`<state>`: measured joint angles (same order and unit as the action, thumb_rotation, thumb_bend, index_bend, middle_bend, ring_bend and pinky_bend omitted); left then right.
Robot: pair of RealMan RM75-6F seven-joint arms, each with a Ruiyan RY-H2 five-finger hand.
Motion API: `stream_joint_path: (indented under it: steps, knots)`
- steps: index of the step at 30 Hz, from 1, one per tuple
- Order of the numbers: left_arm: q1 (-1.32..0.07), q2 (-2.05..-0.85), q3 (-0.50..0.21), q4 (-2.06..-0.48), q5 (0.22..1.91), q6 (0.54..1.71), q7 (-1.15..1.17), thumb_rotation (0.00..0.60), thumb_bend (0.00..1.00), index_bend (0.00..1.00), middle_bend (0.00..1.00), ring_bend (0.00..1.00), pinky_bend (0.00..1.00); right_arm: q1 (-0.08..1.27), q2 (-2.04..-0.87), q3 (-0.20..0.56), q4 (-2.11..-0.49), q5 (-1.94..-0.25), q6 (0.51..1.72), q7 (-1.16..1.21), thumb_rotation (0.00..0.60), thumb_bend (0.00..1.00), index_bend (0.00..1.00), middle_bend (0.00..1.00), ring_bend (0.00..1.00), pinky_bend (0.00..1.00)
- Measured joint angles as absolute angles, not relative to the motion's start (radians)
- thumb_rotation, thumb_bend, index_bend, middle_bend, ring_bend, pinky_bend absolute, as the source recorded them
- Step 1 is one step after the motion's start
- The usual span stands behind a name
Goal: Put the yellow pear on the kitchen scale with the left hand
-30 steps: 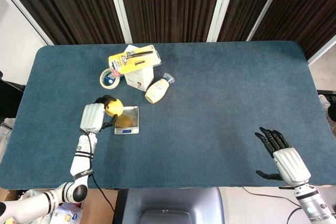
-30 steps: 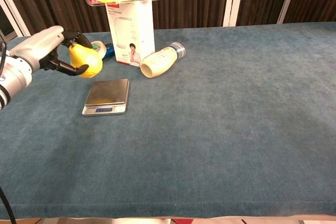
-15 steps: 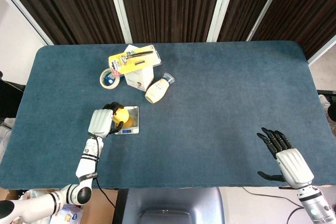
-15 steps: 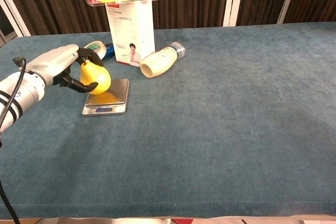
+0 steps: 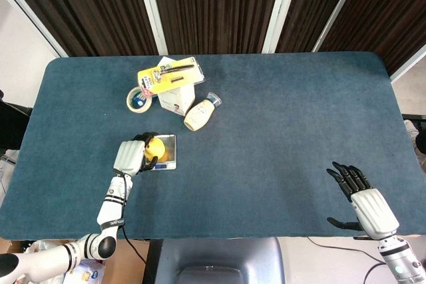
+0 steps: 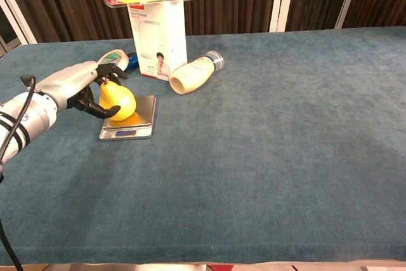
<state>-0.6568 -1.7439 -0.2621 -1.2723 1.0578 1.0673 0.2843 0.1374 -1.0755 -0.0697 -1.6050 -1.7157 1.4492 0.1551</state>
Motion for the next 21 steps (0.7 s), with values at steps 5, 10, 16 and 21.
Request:
stream_joint_path:
  steps: [5, 10, 16, 21]
  knots:
    - [-0.656, -1.742, -0.263, -1.276, 1.076, 1.083, 0.269, 0.6, 0.34, 0.04, 0.17, 0.12, 0.29, 0.137, -1.074, -0.07, -1.605, -1.716, 1.449, 0.153, 0.6, 0.16, 0.0, 0.0, 0.0, 0.0]
    - [-0.653, -1.727, -0.26, -1.297, 1.077, 1.076, 0.261, 0.6, 0.33, 0.0, 0.09, 0.06, 0.26, 0.137, -1.076, -0.071, -1.606, -1.718, 1.449, 0.149, 0.6, 0.16, 0.0, 0.0, 0.0, 0.0]
    - [-0.655, -1.718, -0.257, -1.31, 1.062, 1.062, 0.277, 0.6, 0.33, 0.0, 0.08, 0.04, 0.25, 0.134, -1.074, -0.071, -1.605, -1.718, 1.454, 0.152, 0.6, 0.16, 0.0, 0.0, 0.0, 0.0]
    - [-0.651, -1.708, -0.26, -1.328, 1.09, 1.093, 0.265, 0.6, 0.33, 0.0, 0.06, 0.02, 0.22, 0.134, -1.073, -0.071, -1.604, -1.718, 1.455, 0.156, 0.6, 0.16, 0.0, 0.0, 0.0, 0.0]
